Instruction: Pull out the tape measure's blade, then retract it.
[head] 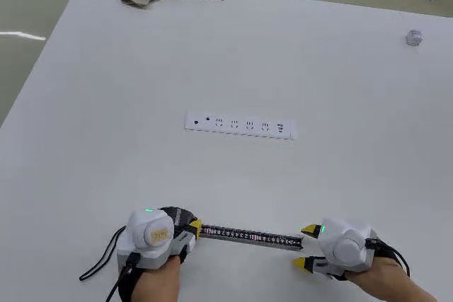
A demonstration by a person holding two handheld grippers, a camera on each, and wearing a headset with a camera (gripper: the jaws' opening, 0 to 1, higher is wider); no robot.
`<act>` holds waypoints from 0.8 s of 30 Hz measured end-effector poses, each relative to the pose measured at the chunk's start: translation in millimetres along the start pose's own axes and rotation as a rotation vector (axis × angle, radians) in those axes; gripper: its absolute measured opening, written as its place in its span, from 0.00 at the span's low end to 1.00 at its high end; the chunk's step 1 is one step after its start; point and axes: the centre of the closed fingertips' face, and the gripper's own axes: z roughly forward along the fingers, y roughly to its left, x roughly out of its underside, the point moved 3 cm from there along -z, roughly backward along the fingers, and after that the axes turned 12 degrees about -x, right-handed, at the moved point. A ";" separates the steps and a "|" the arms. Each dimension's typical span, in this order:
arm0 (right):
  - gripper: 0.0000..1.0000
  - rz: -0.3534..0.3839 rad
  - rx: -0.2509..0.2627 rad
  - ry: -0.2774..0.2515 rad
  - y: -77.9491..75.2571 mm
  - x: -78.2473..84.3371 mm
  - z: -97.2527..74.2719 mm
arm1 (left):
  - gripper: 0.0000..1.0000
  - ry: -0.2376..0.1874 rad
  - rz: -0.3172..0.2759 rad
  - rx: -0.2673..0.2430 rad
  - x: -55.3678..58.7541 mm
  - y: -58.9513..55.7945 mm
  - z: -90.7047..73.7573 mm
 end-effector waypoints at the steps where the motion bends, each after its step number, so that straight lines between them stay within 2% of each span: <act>1: 0.42 -0.004 -0.009 0.007 -0.8 0.5 1.0 | 0.73 0.001 0.000 0.001 0.0 -0.4 0.4; 11: 0.33 -0.066 -0.057 0.054 -4.4 -0.1 4.0 | 0.71 0.008 -0.002 0.000 3.0 -2.8 1.7; 24: 0.25 -0.101 -0.075 0.093 -6.9 2.8 5.7 | 0.69 0.004 -0.005 -0.002 4.1 -4.2 2.9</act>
